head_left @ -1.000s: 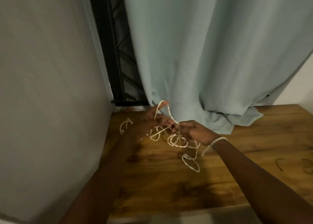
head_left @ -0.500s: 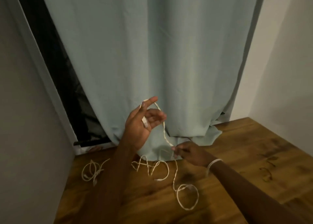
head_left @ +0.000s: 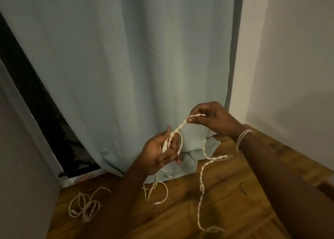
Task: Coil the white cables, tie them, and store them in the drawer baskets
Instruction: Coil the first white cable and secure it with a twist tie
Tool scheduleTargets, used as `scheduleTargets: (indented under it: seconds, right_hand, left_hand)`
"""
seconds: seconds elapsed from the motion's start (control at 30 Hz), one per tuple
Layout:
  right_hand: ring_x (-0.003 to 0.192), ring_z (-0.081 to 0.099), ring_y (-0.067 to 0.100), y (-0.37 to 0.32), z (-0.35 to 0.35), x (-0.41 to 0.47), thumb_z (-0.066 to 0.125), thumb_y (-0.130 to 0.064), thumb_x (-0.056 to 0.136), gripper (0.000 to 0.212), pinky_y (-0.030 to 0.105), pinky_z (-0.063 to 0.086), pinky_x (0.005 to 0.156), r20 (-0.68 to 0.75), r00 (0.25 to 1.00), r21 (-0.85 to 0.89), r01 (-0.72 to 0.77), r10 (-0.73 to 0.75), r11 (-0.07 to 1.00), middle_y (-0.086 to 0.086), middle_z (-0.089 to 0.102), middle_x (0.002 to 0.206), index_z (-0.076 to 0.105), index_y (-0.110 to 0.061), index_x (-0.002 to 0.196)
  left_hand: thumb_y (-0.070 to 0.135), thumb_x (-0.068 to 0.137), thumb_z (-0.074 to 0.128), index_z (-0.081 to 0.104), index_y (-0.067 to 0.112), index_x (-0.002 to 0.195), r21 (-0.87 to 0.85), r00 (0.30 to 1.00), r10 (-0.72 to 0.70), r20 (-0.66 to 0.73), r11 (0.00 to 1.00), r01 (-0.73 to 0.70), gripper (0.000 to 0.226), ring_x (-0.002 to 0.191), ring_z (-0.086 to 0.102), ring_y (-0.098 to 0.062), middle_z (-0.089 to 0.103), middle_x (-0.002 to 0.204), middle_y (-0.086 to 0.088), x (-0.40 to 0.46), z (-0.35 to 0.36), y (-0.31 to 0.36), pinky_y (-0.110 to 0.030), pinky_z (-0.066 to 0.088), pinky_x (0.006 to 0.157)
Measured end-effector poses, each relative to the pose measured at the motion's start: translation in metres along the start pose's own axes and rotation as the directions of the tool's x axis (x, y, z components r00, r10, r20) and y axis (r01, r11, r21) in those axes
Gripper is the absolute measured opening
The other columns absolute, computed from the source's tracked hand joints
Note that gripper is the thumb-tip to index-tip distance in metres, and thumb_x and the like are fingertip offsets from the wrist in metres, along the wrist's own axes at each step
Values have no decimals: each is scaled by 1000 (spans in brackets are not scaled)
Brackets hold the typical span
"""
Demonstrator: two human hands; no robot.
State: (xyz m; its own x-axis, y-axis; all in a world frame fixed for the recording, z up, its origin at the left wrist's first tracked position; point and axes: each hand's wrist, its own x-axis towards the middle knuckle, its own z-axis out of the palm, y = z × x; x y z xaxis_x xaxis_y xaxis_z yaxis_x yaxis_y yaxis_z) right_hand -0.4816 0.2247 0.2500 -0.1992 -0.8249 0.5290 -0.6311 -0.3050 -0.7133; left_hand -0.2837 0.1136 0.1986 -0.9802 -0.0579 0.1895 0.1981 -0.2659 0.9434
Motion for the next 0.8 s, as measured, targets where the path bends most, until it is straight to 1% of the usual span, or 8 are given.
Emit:
scheduleTargets:
  seconds: [0.17,0.3,0.37,0.43,0.5,0.6,0.7,0.8]
  right_hand:
    - [80,64,27,21,78,-36,53,-18,101,29,32,55,74,340,904,233,-347,258,908,17,68,91,63,9,105]
    - [77,64,25,-8,82,-61,48,-36,101,40,33,50,81,736,544,-2,-594,402,805,19,68,89,67,-1,95]
    - [73,62,30,-27,48,-56,53,-30,100,37,37,51,77,693,578,-235,-384,431,893,20,68,82,70,2,91]
    - [59,54,25,-45,6,-45,58,-29,97,34,36,47,65,598,703,-301,-247,384,921,12,60,66,68,-5,75]
    - [55,50,31,-57,-28,-33,64,-38,92,36,36,45,59,381,889,-282,-149,254,948,16,58,62,68,-10,71]
    - [57,52,31,-58,-34,-21,70,-41,85,34,34,46,56,50,991,-123,-119,126,985,22,60,67,72,-8,82]
    - [55,51,9,-41,12,-29,59,-20,97,18,23,45,48,11,978,155,-206,207,966,0,55,62,64,-7,85]
    - [68,60,15,-31,76,-49,56,-15,99,13,28,53,59,374,869,311,-447,324,839,8,64,81,61,-3,101]
  left_hand:
    - [33,97,32,56,14,64,-301,924,356,-139,874,-382,45,73,73,-25,72,69,-14,17,31,51,-46,53,94]
    - [28,102,36,57,22,72,588,804,518,-292,760,-277,37,123,59,-21,69,120,-7,31,3,46,-41,36,111]
    - [25,102,41,60,29,74,888,853,469,-231,460,-12,34,110,64,-11,71,104,4,25,-8,30,-44,44,105]
    - [28,103,40,63,25,74,912,941,249,-229,393,118,37,82,68,-5,72,80,2,16,-9,17,-42,51,91]
    - [34,103,34,65,15,77,764,983,-6,-181,629,144,45,57,65,-14,67,57,-9,8,4,13,-41,48,85]
    - [33,100,37,63,2,80,16,992,-45,119,999,43,46,29,46,-17,45,34,-4,1,33,25,-54,38,107]
    - [34,100,36,65,1,85,-381,969,224,104,909,-169,46,26,39,-11,42,32,1,14,54,47,-40,49,100]
    - [35,102,31,68,2,95,-335,920,357,-165,857,-392,49,42,58,-10,59,46,0,31,61,65,-36,59,80]
